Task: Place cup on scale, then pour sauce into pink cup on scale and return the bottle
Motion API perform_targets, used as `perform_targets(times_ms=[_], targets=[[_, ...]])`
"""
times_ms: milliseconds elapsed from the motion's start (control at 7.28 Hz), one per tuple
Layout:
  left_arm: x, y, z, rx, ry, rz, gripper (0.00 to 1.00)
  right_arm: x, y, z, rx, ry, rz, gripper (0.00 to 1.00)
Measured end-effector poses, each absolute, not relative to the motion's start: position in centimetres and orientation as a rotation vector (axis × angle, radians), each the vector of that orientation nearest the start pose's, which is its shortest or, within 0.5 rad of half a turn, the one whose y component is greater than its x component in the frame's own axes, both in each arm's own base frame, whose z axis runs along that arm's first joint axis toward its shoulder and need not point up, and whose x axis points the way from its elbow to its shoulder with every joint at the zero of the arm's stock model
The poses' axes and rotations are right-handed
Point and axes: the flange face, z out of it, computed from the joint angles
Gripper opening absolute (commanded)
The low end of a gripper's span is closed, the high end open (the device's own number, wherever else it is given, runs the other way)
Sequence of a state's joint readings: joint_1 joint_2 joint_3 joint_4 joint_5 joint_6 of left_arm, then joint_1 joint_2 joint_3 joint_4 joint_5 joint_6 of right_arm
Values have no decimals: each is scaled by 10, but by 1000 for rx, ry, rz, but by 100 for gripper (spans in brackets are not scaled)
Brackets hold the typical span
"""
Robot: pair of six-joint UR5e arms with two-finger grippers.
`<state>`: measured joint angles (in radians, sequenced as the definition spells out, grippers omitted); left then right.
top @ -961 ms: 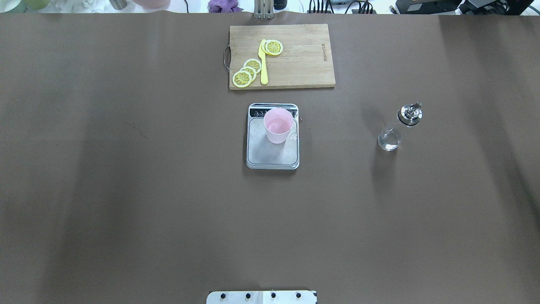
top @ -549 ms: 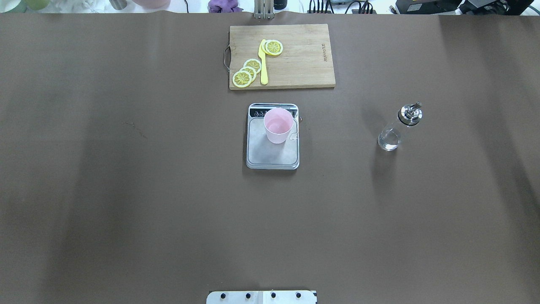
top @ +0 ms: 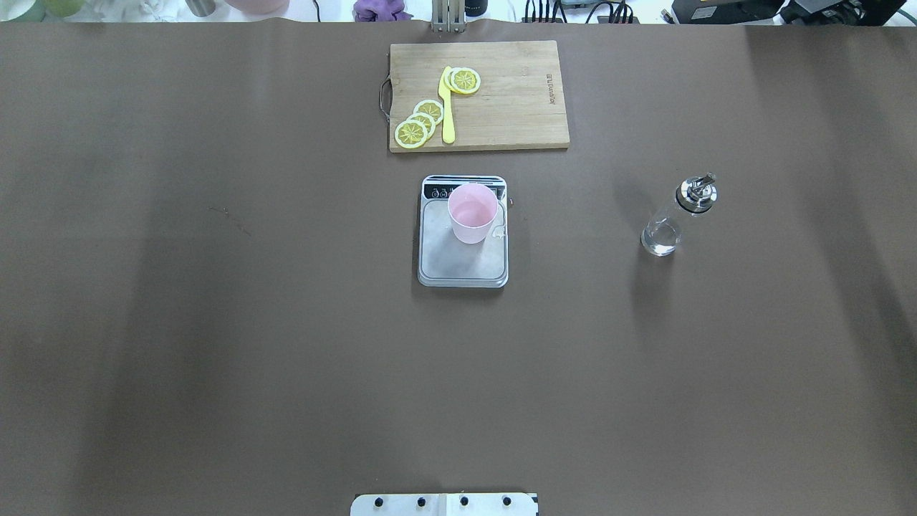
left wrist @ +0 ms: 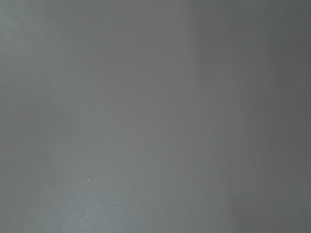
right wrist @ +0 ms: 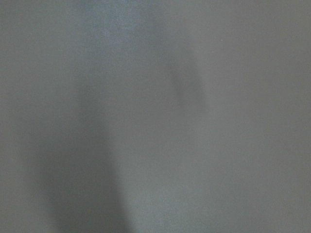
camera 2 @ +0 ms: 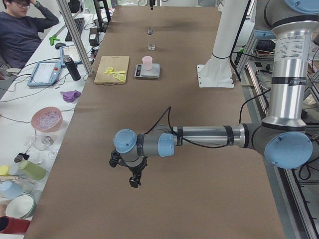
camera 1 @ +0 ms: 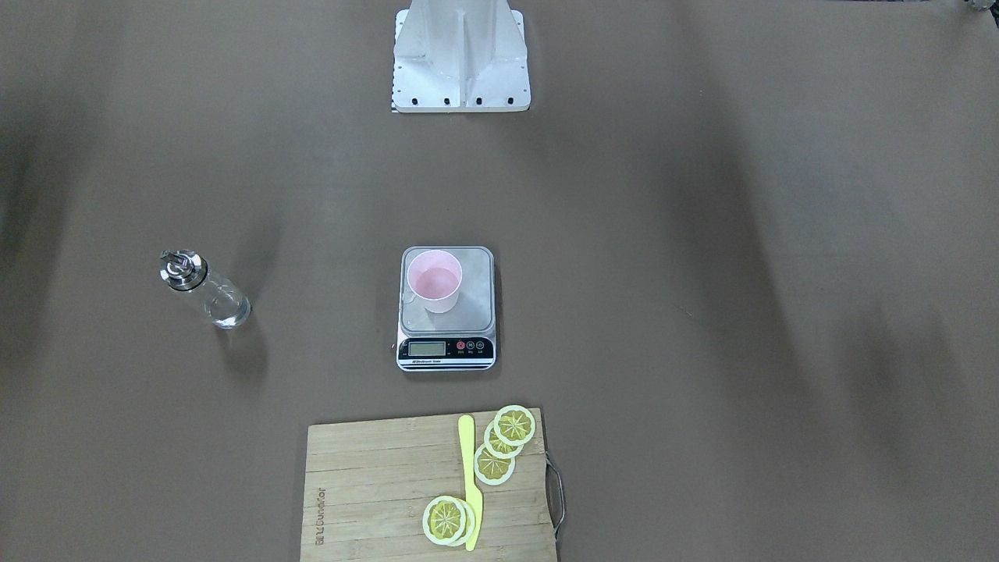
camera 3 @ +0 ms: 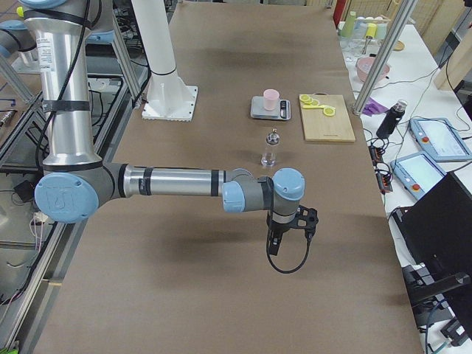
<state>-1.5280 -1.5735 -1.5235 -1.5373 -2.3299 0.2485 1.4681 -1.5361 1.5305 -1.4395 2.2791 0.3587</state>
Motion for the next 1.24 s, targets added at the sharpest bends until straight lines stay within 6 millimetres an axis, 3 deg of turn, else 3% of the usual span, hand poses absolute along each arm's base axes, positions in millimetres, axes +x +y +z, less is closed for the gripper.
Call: perform_targets(times_ms=[549, 1236], targets=[[-44, -485, 688, 0, 765, 247, 98, 19, -514, 660, -32, -683, 195, 100], [-44, -484, 688, 5, 765, 249, 98, 20, -513, 644, 12, -648, 184, 100]])
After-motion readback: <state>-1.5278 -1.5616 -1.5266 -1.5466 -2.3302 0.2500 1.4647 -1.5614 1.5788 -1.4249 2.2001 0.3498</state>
